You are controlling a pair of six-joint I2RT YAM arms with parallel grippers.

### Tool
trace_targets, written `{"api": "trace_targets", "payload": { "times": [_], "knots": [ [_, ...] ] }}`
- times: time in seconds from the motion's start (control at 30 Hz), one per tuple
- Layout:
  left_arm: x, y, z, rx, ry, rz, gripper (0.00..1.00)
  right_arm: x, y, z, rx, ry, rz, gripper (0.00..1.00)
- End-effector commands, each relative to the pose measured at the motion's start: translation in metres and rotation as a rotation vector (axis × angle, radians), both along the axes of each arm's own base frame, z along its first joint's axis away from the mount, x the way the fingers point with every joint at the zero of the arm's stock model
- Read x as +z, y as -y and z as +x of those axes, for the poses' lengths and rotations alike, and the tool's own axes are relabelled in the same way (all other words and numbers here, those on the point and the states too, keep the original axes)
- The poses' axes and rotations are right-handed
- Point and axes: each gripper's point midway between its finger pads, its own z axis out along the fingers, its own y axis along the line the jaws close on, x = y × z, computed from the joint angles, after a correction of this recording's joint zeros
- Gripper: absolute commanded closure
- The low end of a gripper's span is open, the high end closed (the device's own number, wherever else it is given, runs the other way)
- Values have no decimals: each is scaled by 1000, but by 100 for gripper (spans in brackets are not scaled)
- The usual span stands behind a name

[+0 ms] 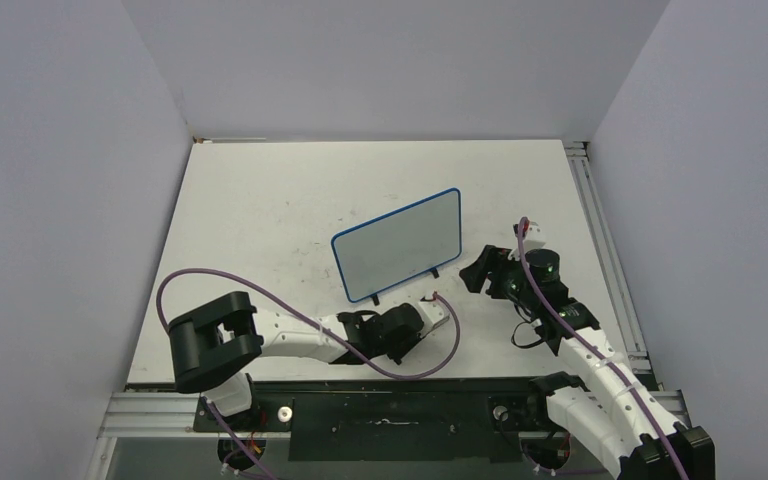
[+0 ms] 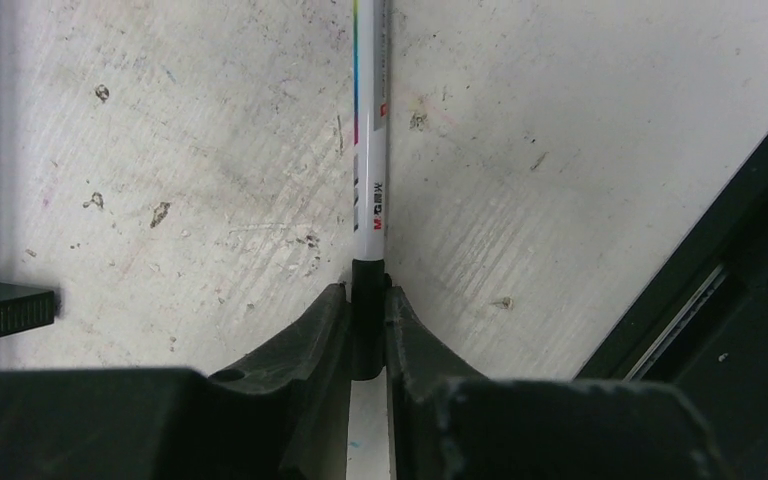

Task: Write a sentence on the whiteboard
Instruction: Open the whiteboard marker at the center of the board.

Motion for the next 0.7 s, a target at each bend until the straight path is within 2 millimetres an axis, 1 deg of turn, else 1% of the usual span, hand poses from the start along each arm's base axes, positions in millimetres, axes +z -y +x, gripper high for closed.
{"api": "trace_targets", "payload": {
  "times": [0.0, 0.03, 0.1, 0.17, 0.23, 0.33, 0.37, 0.43, 0.5, 0.57, 0.67],
  "knots": [
    [3, 7, -1, -19, 5, -1, 96, 21, -2, 8, 1, 50, 27, 27],
    [1, 1, -3, -19, -3, 20, 100, 22, -2, 8, 5, 49, 25, 27],
    [1, -2, -5, -18, -6, 22, 100, 22, -3, 7, 24, 40, 15, 27],
    [6, -3, -6, -13, -2, -1, 100, 23, -6, 4, 54, 36, 11, 26],
    [16, -4, -7, -22, 10, -25, 100, 22, -10, -1, 94, 31, 15, 22],
    [39, -7, -5, -31, 33, -37, 100, 20, -21, -14, 192, 14, 47, 20],
    [54, -4, -7, -44, 34, -60, 100, 20, -27, -19, 237, 7, 71, 20],
    [77, -3, -15, -86, 20, -95, 100, 22, -37, -29, 314, -10, 127, 19],
    [99, -4, -23, -131, 9, -125, 100, 26, -42, -37, 373, -21, 182, 19],
    [117, -9, -33, -185, -8, -150, 100, 35, -52, -47, 453, -17, 266, 19],
    [124, -20, -49, -292, -57, -143, 100, 56, -68, -58, 553, 18, 415, 19]
  ]
}}
